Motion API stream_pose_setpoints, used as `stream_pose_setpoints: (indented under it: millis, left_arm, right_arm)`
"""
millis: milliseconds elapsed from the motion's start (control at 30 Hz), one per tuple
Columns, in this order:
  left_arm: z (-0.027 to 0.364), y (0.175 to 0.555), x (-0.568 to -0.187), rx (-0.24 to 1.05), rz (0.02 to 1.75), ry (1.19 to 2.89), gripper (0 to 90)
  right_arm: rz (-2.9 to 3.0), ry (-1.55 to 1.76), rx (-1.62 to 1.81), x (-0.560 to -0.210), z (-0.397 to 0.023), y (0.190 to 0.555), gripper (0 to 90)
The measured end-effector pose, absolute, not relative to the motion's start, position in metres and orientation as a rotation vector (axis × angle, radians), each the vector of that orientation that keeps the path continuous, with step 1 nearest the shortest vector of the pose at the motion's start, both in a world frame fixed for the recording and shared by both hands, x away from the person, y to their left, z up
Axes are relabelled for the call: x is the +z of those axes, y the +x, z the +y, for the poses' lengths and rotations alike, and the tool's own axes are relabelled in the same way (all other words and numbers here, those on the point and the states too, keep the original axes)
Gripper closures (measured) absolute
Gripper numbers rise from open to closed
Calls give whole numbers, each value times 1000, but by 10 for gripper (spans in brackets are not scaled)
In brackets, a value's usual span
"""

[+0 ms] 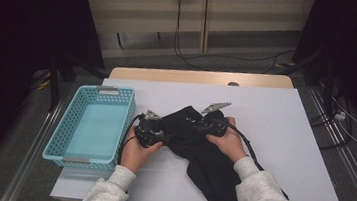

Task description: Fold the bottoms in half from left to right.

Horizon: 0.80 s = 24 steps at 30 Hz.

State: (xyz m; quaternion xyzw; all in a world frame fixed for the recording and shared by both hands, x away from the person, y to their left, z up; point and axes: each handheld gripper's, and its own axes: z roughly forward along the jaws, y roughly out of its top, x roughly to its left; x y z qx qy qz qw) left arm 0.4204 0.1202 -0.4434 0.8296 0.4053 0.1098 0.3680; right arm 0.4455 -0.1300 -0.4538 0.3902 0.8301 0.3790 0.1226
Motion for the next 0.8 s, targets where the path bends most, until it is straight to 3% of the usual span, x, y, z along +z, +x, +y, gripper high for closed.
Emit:
stream_pose_setpoints:
  millis: [67, 333, 400, 567, 600, 700, 800]
  left_arm:
    - [120, 421, -443, 284, 1043, 2124, 358]
    - [119, 422, -442, 282, 1033, 2132, 355]
    - [120, 422, -442, 283, 1037, 2127, 354]
    - [121, 422, -442, 282, 1035, 2128, 342]
    - [120, 421, -443, 286, 1038, 2123, 336]
    - [121, 421, -443, 281, 1046, 2122, 330]
    - [123, 421, -442, 293, 1046, 2114, 327]
  right_arm:
    - [2425, 1155, 1105, -455, -131, 447, 900]
    - [2401, 1144, 1098, -450, -136, 448, 900]
    - [2384, 1171, 1139, -450, -136, 450, 731]
    - [2438, 1158, 1121, -457, -126, 448, 614]
    - [2431, 1149, 1113, -458, -125, 447, 629]
    - [2435, 1118, 1085, -456, -123, 446, 844]
    - [2427, 1101, 1076, -453, -125, 446, 877]
